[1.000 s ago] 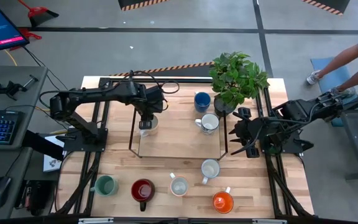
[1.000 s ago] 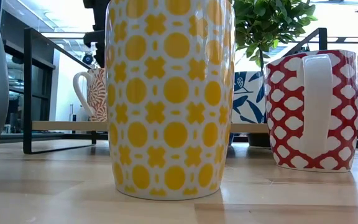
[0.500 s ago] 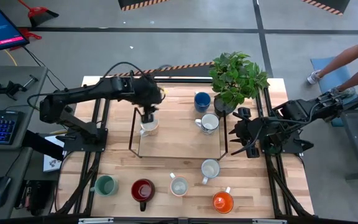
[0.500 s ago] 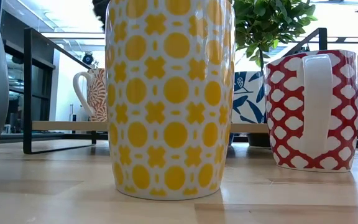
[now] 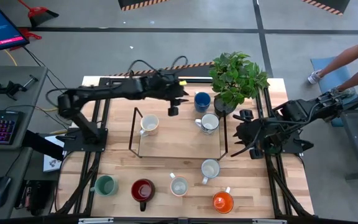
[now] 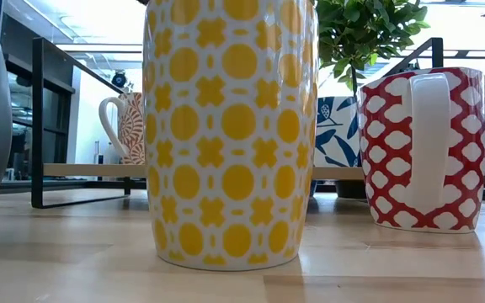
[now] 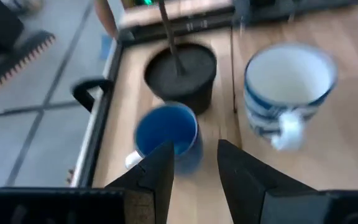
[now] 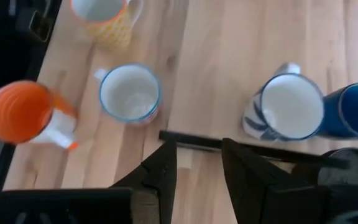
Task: Place coffee mugs
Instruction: Put the blue mug on the shelf
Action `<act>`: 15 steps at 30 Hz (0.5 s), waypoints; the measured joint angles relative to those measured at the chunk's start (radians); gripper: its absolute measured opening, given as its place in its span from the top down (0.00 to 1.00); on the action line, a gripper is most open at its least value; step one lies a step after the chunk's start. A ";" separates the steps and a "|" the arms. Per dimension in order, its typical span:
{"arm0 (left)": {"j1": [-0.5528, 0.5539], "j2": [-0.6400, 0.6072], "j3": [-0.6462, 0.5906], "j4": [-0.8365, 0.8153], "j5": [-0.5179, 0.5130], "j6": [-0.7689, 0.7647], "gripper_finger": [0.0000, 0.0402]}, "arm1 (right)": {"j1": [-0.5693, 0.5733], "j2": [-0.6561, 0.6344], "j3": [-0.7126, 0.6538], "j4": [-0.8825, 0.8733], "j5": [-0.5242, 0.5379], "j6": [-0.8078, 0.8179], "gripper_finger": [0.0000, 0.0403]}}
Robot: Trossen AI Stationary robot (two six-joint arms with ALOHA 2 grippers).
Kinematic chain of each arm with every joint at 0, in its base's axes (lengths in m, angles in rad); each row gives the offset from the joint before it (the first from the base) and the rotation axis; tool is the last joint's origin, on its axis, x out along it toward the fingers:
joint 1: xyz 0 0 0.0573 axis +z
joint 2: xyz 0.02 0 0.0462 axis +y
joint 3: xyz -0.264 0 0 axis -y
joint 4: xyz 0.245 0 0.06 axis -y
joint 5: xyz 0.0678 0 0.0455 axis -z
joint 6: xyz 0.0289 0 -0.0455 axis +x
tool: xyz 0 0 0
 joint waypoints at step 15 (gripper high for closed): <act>0.049 0.378 0.509 -0.479 0.024 0.194 0.72 | 0.000 0.000 0.000 -0.081 -0.024 0.001 0.74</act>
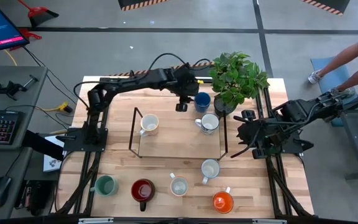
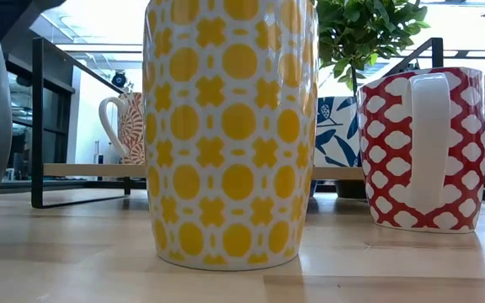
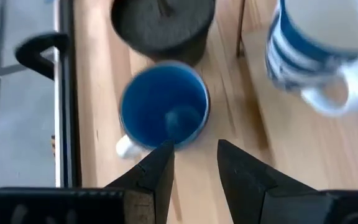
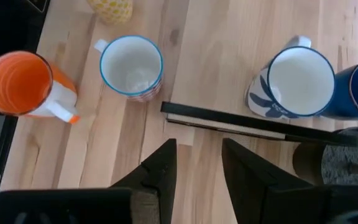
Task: Place coffee mugs
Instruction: Put the blue mug on the shelf
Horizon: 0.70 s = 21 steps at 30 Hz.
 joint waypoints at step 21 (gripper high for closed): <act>-0.024 -0.329 0.023 -0.602 0.020 -0.148 0.72 | -0.034 0.038 0.000 0.553 0.396 -0.363 0.74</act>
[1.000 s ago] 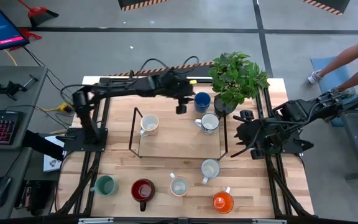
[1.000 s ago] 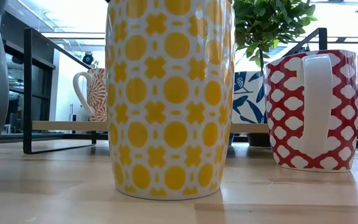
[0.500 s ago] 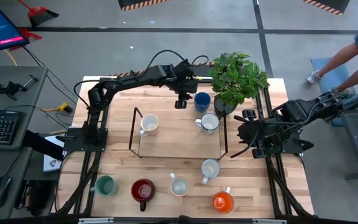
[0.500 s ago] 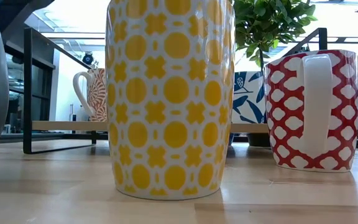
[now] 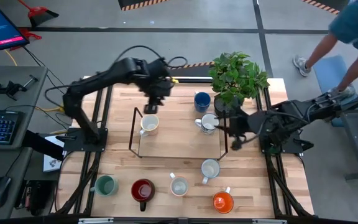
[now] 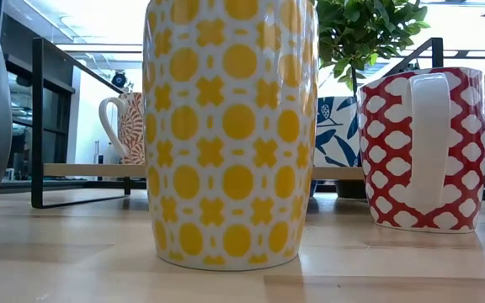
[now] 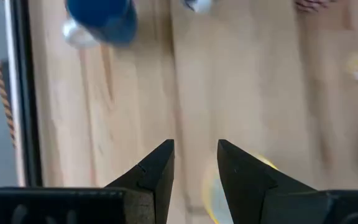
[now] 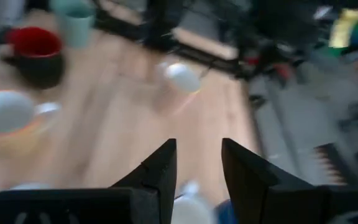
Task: Place coffee mugs
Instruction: Put the blue mug on the shelf
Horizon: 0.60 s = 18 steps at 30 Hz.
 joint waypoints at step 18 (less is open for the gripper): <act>-0.064 -0.442 -0.339 -0.002 -0.012 -0.258 0.72 | -0.336 0.335 0.088 0.310 -0.110 -0.163 0.74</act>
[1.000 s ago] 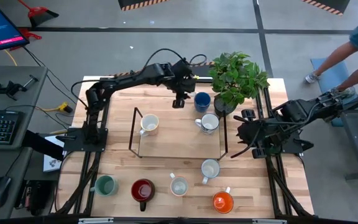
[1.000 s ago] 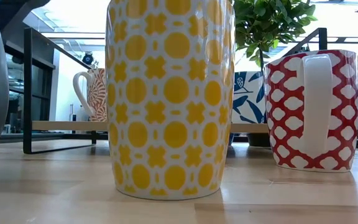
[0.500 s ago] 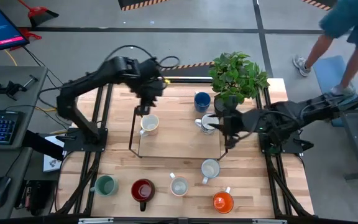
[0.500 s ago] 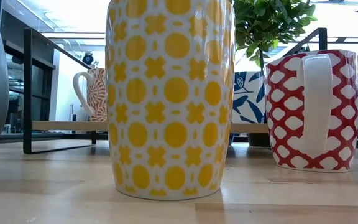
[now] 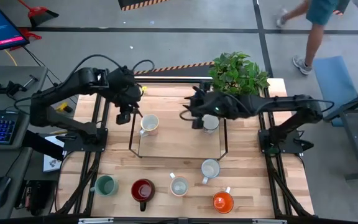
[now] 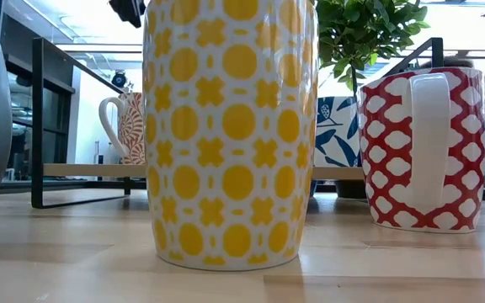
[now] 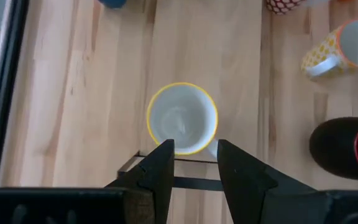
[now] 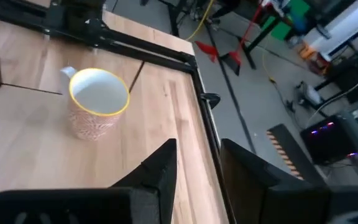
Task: Place coffee mugs
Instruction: Put the blue mug on the shelf
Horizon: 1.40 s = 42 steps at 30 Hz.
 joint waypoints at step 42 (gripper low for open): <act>0.152 0.792 0.431 0.482 0.165 0.427 0.72 | 0.520 -0.574 -0.190 -0.891 0.038 0.843 0.74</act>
